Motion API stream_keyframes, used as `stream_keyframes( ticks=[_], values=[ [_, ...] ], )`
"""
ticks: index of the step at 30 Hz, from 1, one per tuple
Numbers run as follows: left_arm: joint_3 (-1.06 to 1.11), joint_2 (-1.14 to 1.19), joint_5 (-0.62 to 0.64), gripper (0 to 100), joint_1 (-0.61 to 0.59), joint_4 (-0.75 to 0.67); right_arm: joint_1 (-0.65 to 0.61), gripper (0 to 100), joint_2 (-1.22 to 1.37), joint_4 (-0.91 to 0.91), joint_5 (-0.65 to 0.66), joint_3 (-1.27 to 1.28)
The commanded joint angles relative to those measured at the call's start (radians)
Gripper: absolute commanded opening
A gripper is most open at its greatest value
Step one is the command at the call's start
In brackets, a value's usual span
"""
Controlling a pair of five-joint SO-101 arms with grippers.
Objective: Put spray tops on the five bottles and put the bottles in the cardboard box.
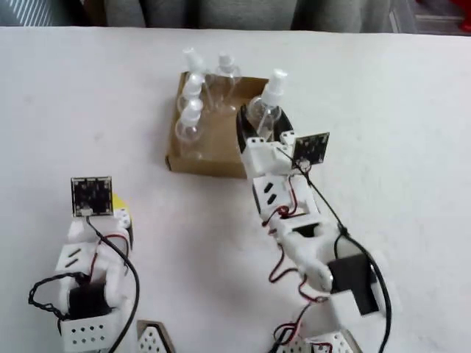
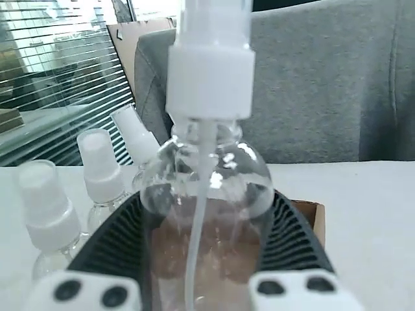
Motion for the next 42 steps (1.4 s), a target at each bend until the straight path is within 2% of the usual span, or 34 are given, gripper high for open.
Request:
stream_keyframes(
  ticks=[1,9,13,16,30,36,42],
  values=[
    [-0.003,-0.01,-0.006,2,-0.01,0.002,0.007,1.7,0.081,-0.079,0.015,-0.095],
    [-0.003,-0.01,-0.006,2,-0.012,0.002,0.002,1.7,0.225,-0.082,0.018,-0.175],
    [-0.003,-0.01,-0.006,2,-0.012,0.002,-0.001,1.7,0.278,-0.084,0.11,-0.193],
    [-0.003,-0.01,-0.006,2,-0.012,0.002,-0.013,1.7,0.3,-0.084,0.133,-0.203],
    [-0.003,-0.01,-0.006,2,-0.012,0.002,-0.016,1.7,0.315,-0.076,0.129,-0.229],
    [-0.003,-0.01,-0.006,2,-0.012,0.002,-0.016,1.7,0.42,-0.077,0.135,-0.313],
    [-0.003,-0.01,-0.006,2,-0.012,0.002,-0.015,1.6,0.429,-0.143,0.135,-0.304]
  ],
)
